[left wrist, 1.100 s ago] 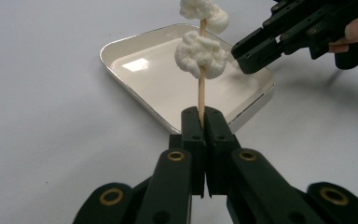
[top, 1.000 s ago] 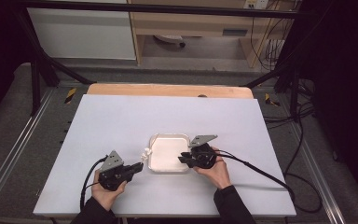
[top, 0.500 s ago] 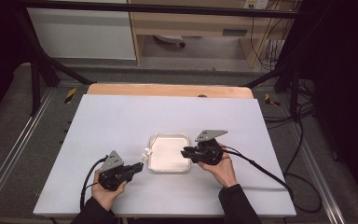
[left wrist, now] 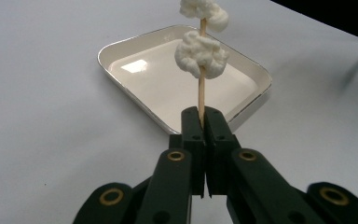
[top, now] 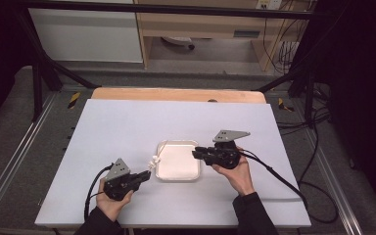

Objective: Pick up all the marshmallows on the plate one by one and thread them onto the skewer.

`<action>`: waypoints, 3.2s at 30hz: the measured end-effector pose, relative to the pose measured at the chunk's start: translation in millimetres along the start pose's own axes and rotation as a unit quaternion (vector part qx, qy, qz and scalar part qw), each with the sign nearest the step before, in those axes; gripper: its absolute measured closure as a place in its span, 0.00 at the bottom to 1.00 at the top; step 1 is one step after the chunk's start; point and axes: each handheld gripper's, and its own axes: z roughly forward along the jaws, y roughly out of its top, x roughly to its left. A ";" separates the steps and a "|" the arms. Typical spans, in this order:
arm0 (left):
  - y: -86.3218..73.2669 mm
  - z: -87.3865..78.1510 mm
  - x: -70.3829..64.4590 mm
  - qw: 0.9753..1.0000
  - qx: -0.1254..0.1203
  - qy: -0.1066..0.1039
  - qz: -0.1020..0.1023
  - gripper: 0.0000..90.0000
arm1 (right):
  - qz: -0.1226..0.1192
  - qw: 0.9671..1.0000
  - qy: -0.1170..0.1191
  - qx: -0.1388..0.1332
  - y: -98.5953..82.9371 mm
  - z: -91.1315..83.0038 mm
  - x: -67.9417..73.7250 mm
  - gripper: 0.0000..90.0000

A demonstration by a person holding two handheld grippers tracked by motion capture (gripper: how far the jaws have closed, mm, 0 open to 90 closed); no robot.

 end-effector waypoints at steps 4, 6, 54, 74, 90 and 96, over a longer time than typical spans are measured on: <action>0.0 -0.3 -0.3 1.000 -0.001 0.000 0.000 0.98 | 0.005 1.000 0.002 -0.013 5.6 -3.7 0.6 0.85; 0.0 -0.3 -0.5 1.000 0.000 0.000 0.000 0.98 | 0.008 1.000 0.005 -0.021 8.2 -4.9 1.1 0.85; 1.3 -1.3 -3.0 1.000 -0.004 -0.005 0.009 0.98 | 0.056 0.994 0.069 -0.070 59.1 36.6 11.9 0.86; 1.0 -1.6 -3.0 1.000 -0.004 -0.004 0.008 0.98 | 0.070 0.993 0.087 -0.048 52.9 50.1 10.3 0.85; 0.2 -3.2 -4.2 1.000 -0.010 0.002 0.014 0.98 | 0.090 0.987 0.119 -0.053 48.8 54.7 14.4 0.87; -0.5 -2.7 -4.8 1.000 -0.009 0.003 0.014 0.98 | 0.091 0.986 0.130 -0.058 46.7 55.6 18.0 0.88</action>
